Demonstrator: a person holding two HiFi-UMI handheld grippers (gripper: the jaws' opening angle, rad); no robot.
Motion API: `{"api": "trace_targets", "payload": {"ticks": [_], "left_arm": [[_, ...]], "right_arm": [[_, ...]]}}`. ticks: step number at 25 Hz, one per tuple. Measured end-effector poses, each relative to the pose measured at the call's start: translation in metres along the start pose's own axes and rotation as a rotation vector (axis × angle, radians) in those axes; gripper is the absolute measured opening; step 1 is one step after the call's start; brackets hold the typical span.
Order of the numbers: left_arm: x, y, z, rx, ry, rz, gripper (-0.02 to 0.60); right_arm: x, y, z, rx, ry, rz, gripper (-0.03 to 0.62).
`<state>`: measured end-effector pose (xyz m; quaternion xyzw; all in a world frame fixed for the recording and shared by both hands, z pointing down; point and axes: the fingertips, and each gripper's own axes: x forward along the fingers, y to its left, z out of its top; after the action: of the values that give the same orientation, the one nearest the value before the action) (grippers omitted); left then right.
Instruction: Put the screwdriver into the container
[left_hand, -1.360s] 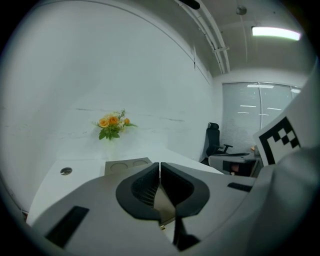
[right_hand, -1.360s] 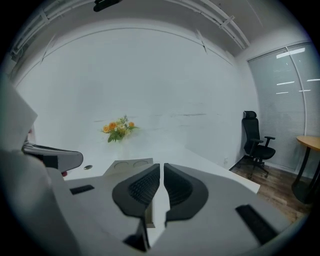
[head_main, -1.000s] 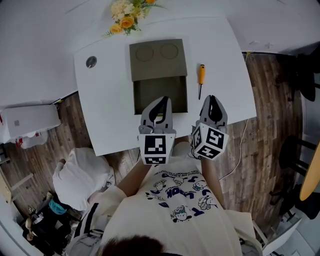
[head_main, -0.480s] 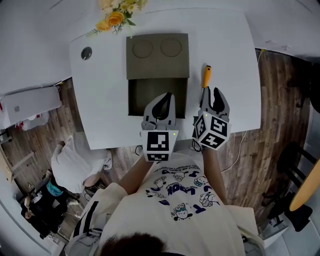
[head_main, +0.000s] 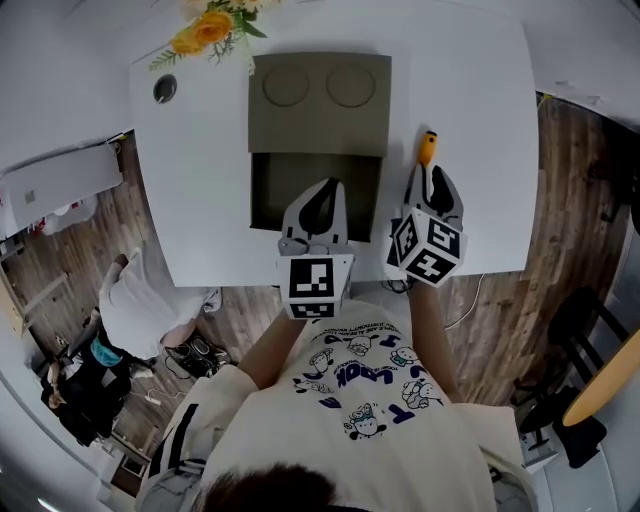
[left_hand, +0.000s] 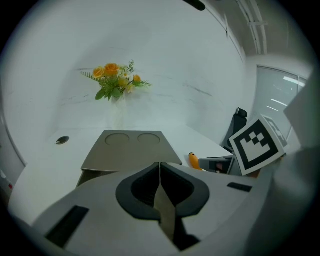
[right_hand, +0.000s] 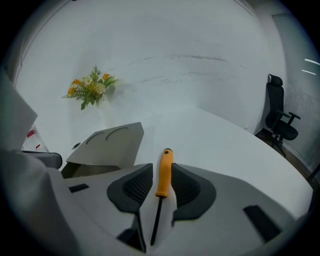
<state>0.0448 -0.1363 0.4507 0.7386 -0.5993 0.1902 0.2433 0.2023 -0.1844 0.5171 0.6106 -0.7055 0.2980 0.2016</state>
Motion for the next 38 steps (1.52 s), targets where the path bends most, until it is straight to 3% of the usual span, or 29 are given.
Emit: {"api": "trace_targets", "payload": {"ticks": [11,24,31,38], "left_arm": [[0.007,0.010,-0.020,-0.042,0.056,0.050,0.023],[-0.014,0.027,-0.024,-0.064,0.037,0.072,0.023],[-0.035,0.041,-0.018,-0.077,-0.013,0.072,0.022],[-0.061,0.056,-0.013,-0.108,-0.067,0.106,0.023]], "right_arm": [[0.022,-0.005,-0.021,0.009,0.092,-0.001,0.124],[0.006,-0.006,-0.013,0.033,0.054,0.006,0.097],[-0.033,0.020,0.012,-0.105,-0.050,0.022,0.097],[-0.056,0.070,0.026,-0.308,-0.136,0.113,0.097]]}}
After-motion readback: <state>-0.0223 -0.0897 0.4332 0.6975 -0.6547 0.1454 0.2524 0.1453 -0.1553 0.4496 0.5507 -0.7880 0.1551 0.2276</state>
